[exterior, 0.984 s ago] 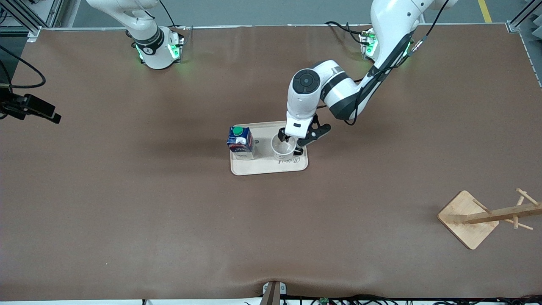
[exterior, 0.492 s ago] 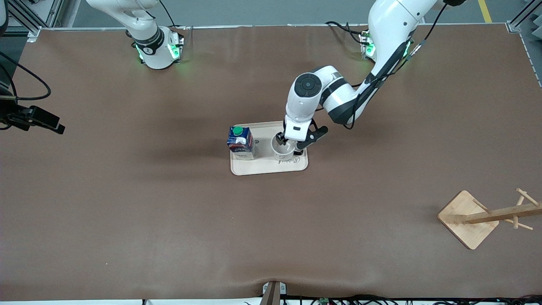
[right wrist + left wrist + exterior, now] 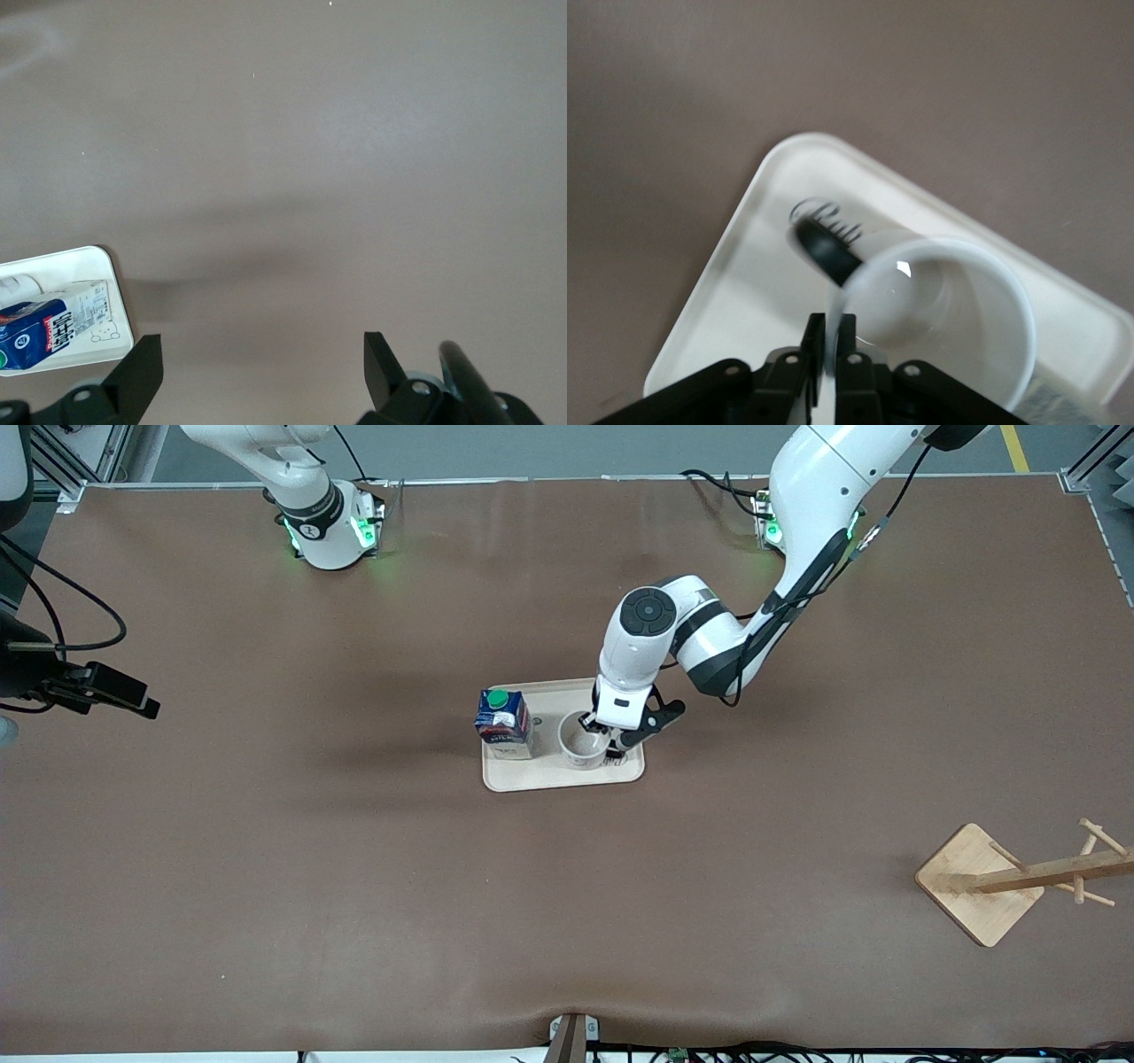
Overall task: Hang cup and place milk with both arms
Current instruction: 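Close the left gripper on the white mug's rim, then carry the mug to the wooden stand while the right gripper reaches the milk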
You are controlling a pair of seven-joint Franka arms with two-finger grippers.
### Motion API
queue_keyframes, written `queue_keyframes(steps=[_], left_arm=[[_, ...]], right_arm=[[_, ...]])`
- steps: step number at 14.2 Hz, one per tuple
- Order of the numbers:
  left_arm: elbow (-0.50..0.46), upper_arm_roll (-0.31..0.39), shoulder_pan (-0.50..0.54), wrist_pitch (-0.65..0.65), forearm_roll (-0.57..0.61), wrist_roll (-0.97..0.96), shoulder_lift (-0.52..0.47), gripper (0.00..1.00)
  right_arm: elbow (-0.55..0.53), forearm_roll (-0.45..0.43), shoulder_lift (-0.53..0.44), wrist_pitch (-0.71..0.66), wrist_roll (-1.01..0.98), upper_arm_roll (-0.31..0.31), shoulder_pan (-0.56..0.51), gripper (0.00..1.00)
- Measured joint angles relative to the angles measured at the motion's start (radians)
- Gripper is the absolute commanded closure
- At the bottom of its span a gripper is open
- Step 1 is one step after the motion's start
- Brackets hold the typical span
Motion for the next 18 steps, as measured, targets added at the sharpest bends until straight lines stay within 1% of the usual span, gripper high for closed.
queue_keyframes(steps=[2,5,6,8,11,12,13,14,16,17,18], left_arm=[[0.02,0.0,0.026,-0.028,0.009,0.02,-0.046,1.0],[0.049,-0.004,0.082,-0.155,0.003,0.113,-0.17,1.0],[0.075,-0.004,0.103,-0.221,-0.013,0.164,-0.21,1.0],[0.16,-0.002,0.147,-0.364,-0.043,0.28,-0.259,1.0],[0.286,-0.001,0.246,-0.527,-0.057,0.491,-0.274,1.0],[0.31,-0.001,0.289,-0.557,-0.067,0.57,-0.274,1.0],[0.329,-0.001,0.334,-0.576,-0.085,0.652,-0.274,1.0],[0.347,0.0,0.382,-0.59,-0.103,0.733,-0.275,1.0],[0.375,-0.001,0.473,-0.609,-0.133,0.885,-0.277,1.0],[0.383,-0.001,0.514,-0.612,-0.139,0.95,-0.279,1.0],[0.388,0.0,0.55,-0.613,-0.141,1.018,-0.28,1.0]], right_arm=[[-0.004,0.003,0.008,-0.008,0.0,-0.001,-0.003,0.0],[-0.015,0.006,0.056,-0.042,0.0,0.0,-0.002,0.0],[-0.014,0.008,0.071,-0.048,0.0,0.001,0.0,0.0],[-0.014,0.01,0.08,-0.049,0.0,0.002,0.003,0.0],[-0.006,0.021,0.078,-0.058,-0.001,0.004,0.009,0.0],[-0.007,0.041,0.079,-0.062,0.0,0.004,0.013,0.0],[-0.012,0.083,0.081,-0.067,0.001,0.005,0.015,0.0],[-0.023,0.14,0.086,-0.072,0.003,0.004,0.015,0.0],[-0.054,0.285,0.106,-0.072,0.003,0.0,0.011,0.0],[-0.065,0.338,0.117,-0.07,0.003,0.0,0.011,0.0],[-0.067,0.367,0.128,-0.07,0.003,0.001,0.014,0.0]])
